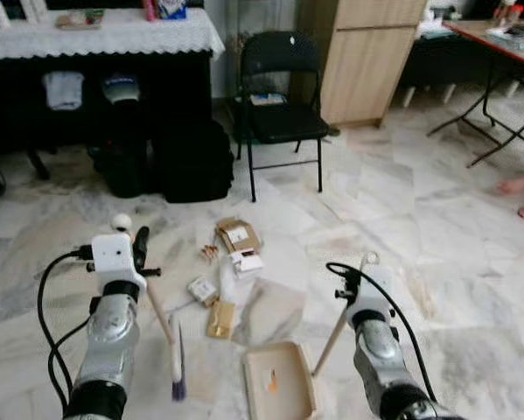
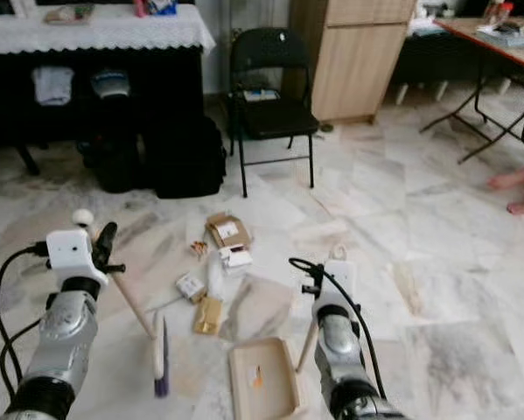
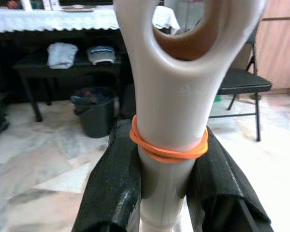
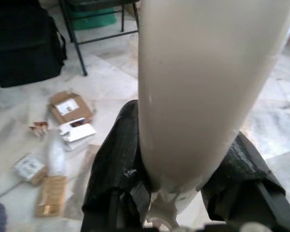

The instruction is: Sweep floor

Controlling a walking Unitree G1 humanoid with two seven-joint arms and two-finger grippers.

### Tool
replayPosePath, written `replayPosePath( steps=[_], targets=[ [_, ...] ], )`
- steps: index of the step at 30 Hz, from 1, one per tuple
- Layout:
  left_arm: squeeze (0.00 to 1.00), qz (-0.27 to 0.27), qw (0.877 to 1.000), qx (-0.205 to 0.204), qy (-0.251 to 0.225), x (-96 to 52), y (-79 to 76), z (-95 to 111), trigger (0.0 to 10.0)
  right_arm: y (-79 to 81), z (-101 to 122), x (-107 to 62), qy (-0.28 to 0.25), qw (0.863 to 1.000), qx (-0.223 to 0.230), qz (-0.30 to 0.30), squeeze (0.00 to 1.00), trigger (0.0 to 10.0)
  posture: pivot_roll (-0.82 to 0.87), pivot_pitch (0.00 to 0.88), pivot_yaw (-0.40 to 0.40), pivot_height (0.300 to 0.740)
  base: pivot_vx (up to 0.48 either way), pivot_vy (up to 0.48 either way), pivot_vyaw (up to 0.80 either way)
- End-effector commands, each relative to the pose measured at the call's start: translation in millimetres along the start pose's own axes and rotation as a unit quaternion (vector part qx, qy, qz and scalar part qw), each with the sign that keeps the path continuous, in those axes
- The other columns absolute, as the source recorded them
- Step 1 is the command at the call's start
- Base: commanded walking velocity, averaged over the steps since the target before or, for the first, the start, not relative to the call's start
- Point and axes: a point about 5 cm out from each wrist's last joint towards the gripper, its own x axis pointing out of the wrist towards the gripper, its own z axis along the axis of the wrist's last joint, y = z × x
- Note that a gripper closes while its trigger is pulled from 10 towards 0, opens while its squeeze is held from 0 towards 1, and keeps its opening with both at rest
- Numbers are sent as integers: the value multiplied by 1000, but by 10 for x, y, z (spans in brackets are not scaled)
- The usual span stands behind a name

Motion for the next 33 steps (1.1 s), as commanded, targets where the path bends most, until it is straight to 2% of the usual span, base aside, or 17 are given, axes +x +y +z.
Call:
replayPosePath(
  steps=[1,8,29,33],
  targets=[
    [0,3,1000,2,-24,21,42,85,10000,42,89,34,-17,1000,1,5,0,10000,39,4,-62,740,240,-296,0],
    [0,4,1000,4,-20,24,45,80,10000,50,89,34,-16,1000,1,6,0,10000,39,0,-61,740,273,-125,0],
    [0,9,1000,-2,-18,22,51,65,10000,98,127,30,-33,999,2,25,0,10000,40,0,-62,740,0,0,0],
    [0,12,1000,-1,-17,19,55,63,10000,145,153,24,-46,998,-18,46,0,10000,33,2,-63,740,0,0,0]
  ],
)
